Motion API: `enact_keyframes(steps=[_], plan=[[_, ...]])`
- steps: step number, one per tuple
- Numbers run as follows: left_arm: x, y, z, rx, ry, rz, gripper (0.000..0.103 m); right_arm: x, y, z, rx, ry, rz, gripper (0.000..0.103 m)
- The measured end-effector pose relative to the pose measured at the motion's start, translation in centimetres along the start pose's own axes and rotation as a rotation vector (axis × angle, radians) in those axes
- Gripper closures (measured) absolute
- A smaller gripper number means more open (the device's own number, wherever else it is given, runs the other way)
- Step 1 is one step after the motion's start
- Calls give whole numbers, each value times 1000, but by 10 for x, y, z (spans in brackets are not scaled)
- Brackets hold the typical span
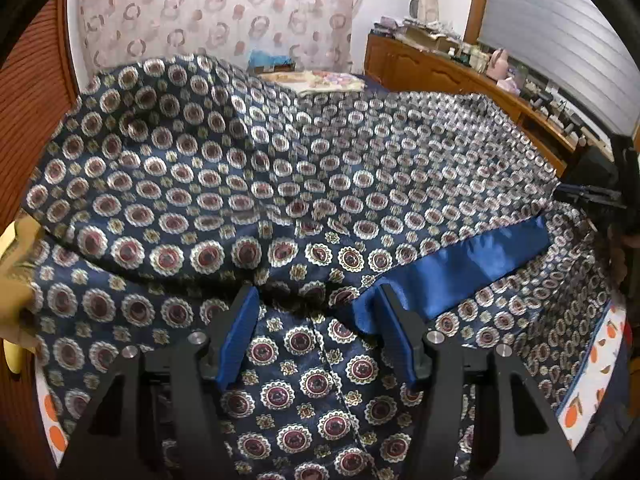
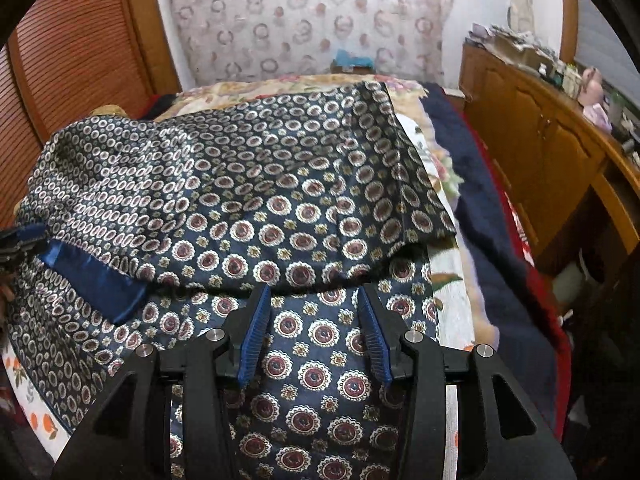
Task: Fold small clothes
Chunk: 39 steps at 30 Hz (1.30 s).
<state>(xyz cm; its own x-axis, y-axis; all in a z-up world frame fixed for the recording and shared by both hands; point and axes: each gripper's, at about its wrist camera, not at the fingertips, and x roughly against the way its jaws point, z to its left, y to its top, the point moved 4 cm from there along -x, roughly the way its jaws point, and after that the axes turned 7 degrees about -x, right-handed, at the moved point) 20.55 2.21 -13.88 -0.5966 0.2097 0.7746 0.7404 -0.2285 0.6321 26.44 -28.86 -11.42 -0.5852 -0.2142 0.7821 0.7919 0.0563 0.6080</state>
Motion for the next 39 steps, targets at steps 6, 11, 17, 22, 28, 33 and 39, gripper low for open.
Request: enact_keyframes(steps=[6, 11, 17, 22, 28, 33, 39], plan=[[-2, 1, -8, -44, 39, 4, 36, -6, 8, -4, -39, 1, 6, 57], [-8, 1, -18, -88, 15, 31, 10, -13, 18, -9, -84, -3, 1, 57], [-8, 1, -18, -82, 22, 34, 6, -18, 23, -10, -91, -18, -19, 57], [-10, 2, -16, -70, 28, 38, 4, -20, 20, -6, -55, -45, -35, 57], [-7, -2, -14, -50, 38, 43, 5, -21, 19, -4, -41, -63, -34, 57], [20, -3, 0, 34, 14, -40, 18, -22, 20, -2, -28, -81, -33, 57], [45, -4, 33, 158, 37, -102, 36, -23, 19, 0, -22, -90, -33, 57]])
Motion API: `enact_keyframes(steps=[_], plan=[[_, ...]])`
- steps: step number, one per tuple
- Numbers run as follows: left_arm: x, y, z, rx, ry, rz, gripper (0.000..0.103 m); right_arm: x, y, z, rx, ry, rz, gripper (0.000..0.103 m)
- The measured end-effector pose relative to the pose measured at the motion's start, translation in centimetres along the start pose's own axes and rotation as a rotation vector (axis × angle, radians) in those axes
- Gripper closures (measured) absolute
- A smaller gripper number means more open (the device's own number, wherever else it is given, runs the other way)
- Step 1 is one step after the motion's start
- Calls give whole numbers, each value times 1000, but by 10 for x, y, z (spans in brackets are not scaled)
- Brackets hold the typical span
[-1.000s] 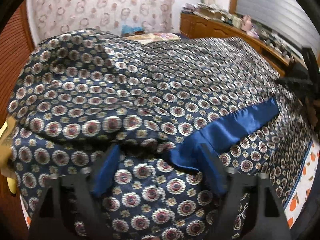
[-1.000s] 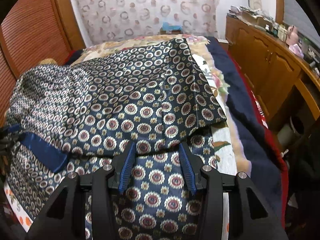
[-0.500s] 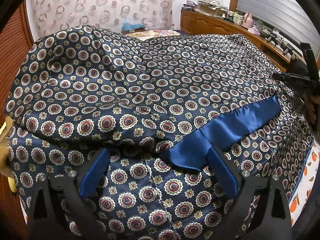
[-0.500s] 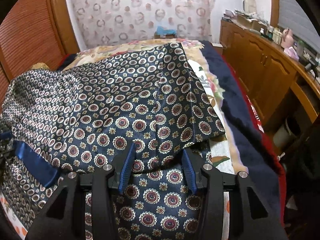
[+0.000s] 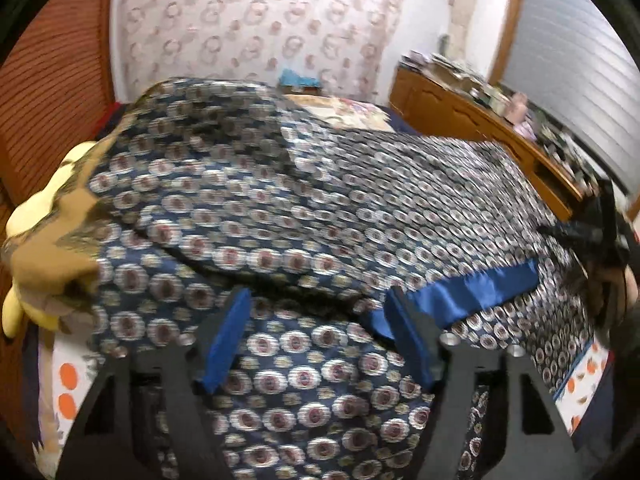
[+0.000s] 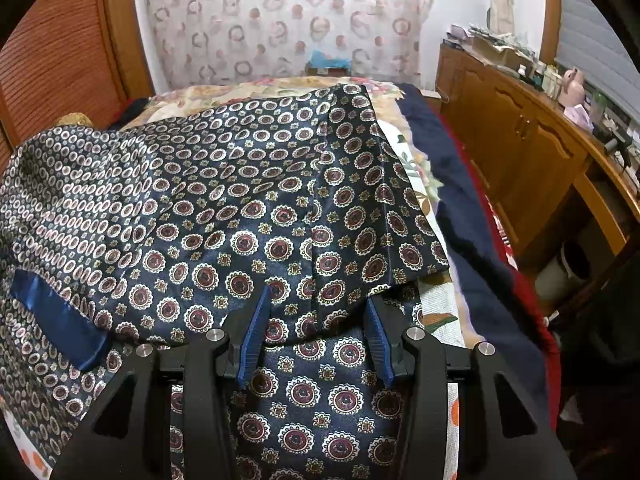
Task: Fold small clothes
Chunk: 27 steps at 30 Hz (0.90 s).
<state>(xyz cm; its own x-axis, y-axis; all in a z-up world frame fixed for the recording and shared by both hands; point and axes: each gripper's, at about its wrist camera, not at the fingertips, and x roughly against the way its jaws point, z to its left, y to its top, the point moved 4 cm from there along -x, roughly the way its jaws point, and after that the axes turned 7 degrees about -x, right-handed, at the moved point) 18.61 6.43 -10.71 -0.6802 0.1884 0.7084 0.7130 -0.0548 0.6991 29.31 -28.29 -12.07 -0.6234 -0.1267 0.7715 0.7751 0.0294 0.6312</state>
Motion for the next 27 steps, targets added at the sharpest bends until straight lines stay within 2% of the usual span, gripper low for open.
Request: enact_keyframes(steps=[2, 4, 13, 14, 15, 16, 17, 18, 20, 23, 24, 25, 27], plan=[[-1, 0, 9, 38, -7, 6, 43, 0, 0, 0, 0, -1, 0, 57], [-7, -1, 14, 75, -27, 28, 46, 0, 0, 0, 2, -3, 0, 57], [-32, 2, 11, 138, -59, 55, 47, 0, 0, 0, -1, 0, -1, 57], [-35, 6, 12, 142, -59, 52, 51, 0, 0, 0, 0, -1, -1, 57], [-36, 9, 13, 139, -56, 49, 60, 0, 0, 0, 0, -1, -1, 57], [-40, 12, 13, 131, -47, 56, 79, 0, 0, 0, 0, -1, -1, 57], [-45, 13, 15, 130, -45, 69, 90, 0, 0, 0, -1, 0, -1, 57], [-45, 13, 16, 134, -53, 69, 96, 1, 0, 0, -2, 1, -1, 57], [-47, 13, 19, 137, -61, 64, 102, 2, 0, 0, -4, 9, -7, 67], [-35, 14, 17, 126, -58, 19, 103, 4, 0, -3, -22, 12, -13, 84], [-31, 14, 15, 116, -54, 6, 103, 4, 0, -5, -32, 17, -17, 96], [-25, 15, 13, 105, -52, -10, 103, 6, 2, -6, -37, 29, -21, 100], [-12, 16, 7, 78, -45, -42, 103, 12, 3, -5, -35, 38, -56, 102]])
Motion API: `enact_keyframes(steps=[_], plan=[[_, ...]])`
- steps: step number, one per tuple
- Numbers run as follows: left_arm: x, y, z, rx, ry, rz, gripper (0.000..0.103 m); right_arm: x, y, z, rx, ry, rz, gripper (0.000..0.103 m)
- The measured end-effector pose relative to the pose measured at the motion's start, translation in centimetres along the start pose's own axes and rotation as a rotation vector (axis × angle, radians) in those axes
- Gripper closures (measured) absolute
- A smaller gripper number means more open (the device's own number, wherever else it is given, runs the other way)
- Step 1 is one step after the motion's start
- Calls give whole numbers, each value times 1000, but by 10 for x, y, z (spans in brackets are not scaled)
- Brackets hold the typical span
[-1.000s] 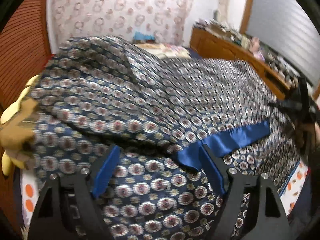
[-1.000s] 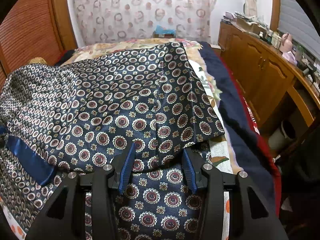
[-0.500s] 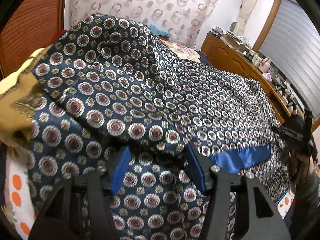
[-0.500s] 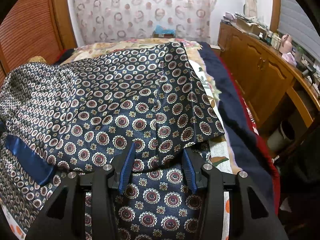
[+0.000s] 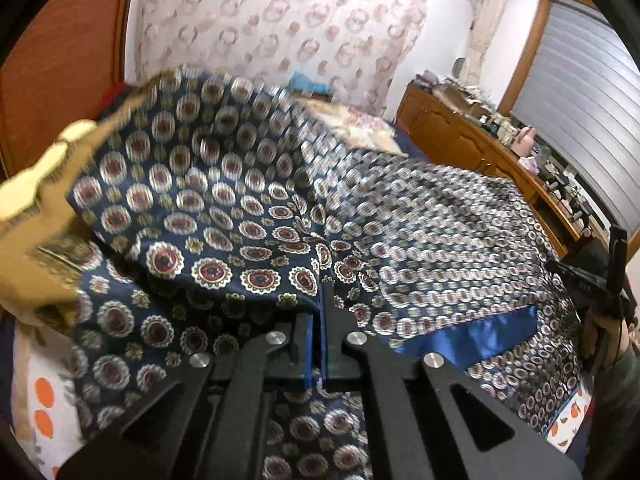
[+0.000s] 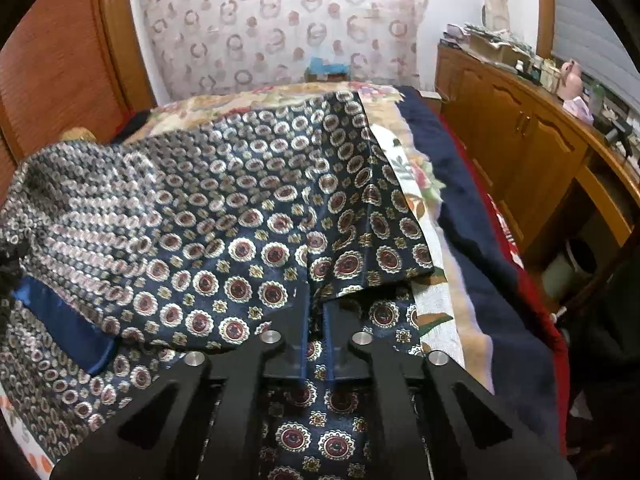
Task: Fold small clothes
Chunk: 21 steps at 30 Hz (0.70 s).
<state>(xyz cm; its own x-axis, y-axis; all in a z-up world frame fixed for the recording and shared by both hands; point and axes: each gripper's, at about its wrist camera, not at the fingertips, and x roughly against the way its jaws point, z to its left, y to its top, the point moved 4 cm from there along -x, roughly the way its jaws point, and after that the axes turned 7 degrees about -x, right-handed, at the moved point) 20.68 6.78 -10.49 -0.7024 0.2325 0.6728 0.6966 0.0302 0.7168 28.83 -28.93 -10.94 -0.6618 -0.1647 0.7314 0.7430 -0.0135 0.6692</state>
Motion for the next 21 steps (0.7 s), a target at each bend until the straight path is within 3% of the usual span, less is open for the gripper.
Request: enact_keyframes(steps=[11, 21], plan=[[56, -1, -21, -57, -38, -103, 103, 61, 2, 12, 31, 56, -151, 103], [76, -56, -30, -58, 0, -55, 103, 115, -29, -4, 25, 88, -174, 103]])
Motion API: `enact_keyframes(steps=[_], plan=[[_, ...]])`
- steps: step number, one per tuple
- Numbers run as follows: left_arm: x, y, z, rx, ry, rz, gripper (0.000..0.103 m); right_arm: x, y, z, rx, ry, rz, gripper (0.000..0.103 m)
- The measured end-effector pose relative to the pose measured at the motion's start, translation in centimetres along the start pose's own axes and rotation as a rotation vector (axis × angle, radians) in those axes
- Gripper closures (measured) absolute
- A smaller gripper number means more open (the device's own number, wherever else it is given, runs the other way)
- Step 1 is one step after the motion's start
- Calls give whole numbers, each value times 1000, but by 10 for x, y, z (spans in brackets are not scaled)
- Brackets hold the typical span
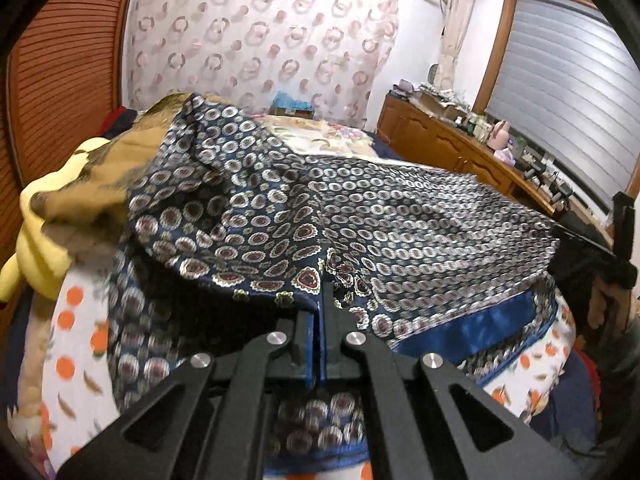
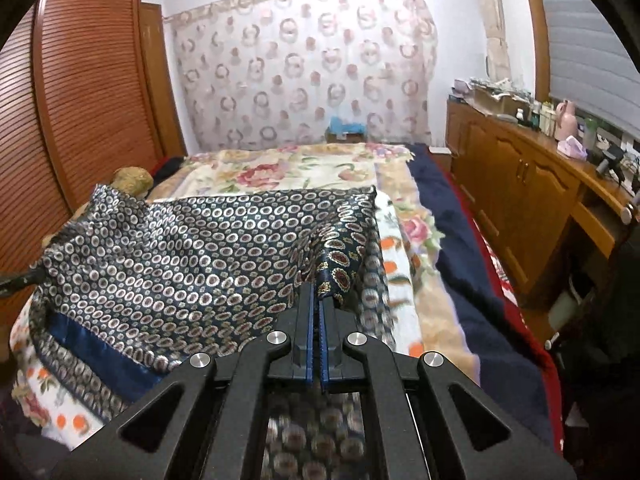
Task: Fold small clothes
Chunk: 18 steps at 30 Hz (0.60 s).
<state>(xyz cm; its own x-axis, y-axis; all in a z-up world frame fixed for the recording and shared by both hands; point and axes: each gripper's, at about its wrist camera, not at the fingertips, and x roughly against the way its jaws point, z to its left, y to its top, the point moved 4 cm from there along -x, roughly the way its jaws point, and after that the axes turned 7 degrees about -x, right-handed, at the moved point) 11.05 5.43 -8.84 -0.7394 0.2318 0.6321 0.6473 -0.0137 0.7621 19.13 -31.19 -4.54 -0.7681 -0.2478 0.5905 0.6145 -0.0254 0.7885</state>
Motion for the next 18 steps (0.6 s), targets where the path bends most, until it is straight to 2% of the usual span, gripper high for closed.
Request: enact_keyframes(steps=[3, 7, 9, 13, 14, 16, 18], plan=[[1, -10, 0, 2, 26, 12, 103, 7, -15, -7, -11, -4, 25, 103], [2, -10, 5, 2, 32, 12, 102, -4, -33, -15, -28, -13, 86, 103], [5, -10, 7, 8, 27, 8, 97, -9, -38, -20, -38, -8, 108, 102], [13, -7, 11, -3, 37, -8, 71, -6, -43, -21, -31, -36, 122, 99], [15, -6, 12, -12, 48, -13, 67, -4, -45, -21, -27, -41, 121, 98], [18, -5, 15, -23, 71, -13, 67, 2, -46, -21, -19, -61, 114, 88], [20, -3, 21, -23, 85, -18, 65, 7, -46, -23, -17, -80, 100, 83]])
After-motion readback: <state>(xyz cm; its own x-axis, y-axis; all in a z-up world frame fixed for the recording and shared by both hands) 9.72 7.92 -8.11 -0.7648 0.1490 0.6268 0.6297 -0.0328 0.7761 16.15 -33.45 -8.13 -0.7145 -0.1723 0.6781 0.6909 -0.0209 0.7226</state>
